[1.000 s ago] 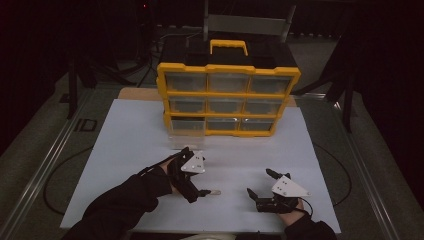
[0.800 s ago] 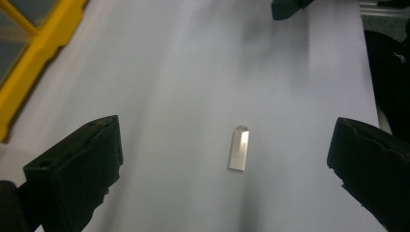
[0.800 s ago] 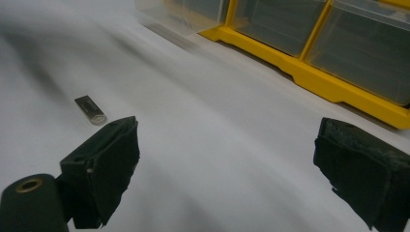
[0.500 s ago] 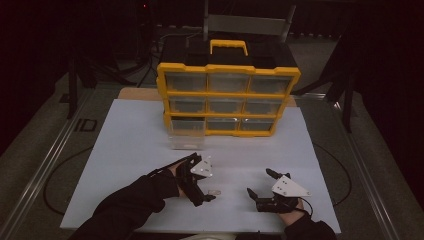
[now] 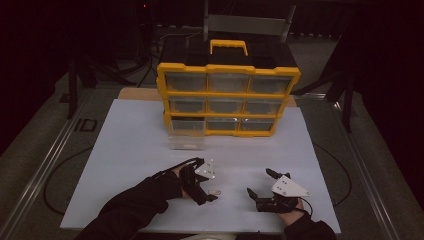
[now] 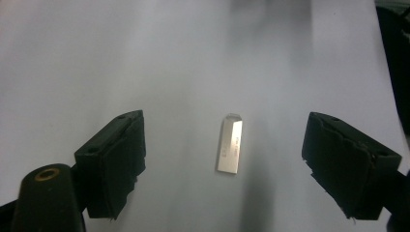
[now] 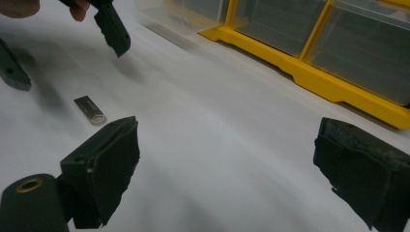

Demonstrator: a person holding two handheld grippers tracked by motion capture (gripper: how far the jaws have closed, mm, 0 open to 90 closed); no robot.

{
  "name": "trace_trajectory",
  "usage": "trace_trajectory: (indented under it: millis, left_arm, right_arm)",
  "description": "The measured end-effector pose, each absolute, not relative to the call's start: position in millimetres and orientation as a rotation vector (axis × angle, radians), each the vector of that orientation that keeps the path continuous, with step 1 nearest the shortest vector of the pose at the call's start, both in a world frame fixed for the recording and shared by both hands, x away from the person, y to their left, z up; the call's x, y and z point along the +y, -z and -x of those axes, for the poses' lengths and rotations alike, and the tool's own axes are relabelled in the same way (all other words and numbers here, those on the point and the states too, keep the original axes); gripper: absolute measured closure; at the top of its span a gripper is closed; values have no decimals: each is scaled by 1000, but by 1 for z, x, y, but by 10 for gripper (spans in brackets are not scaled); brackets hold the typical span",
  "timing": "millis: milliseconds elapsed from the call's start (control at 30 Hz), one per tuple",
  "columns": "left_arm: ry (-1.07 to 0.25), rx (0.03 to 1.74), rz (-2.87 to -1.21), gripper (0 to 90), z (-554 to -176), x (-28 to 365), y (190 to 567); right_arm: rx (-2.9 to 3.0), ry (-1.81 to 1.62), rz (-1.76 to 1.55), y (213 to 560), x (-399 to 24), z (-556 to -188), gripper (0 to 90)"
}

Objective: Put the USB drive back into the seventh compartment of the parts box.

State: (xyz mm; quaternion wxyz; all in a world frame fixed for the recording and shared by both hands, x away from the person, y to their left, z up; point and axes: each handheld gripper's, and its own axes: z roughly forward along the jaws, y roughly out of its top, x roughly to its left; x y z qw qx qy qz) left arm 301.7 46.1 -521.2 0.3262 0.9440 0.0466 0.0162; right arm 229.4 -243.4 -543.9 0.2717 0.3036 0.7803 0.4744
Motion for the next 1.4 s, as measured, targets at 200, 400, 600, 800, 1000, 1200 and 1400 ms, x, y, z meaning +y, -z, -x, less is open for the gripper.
trace_trajectory:
  millis: [200,400,600,800,1000,1200,1400]
  left_arm:
    - [-12,144,-2504,315,-301,42,529]
    - [-7,142,-2522,427,-301,38,533]
    - [-20,140,-2531,551,-300,34,536]
    - [-8,142,-2538,645,-301,32,537]
    - [4,152,-2548,687,-303,30,536]
    - [-18,118,-2564,748,-298,27,535]
    - [-22,118,-2578,798,-297,25,534]
  right_arm:
    - [2102,-1276,-818,544,-243,-229,89]
    - [2103,-1275,-819,544,-243,-230,89]
    - [2105,-1275,-818,544,-244,-230,89]
    - [2105,-1275,-817,544,-244,-230,89]
    - [2104,-1270,-816,544,-244,-230,89]
    - [2104,-1270,-813,544,-243,-230,89]
    - [2105,-1269,-815,544,-243,-230,89]
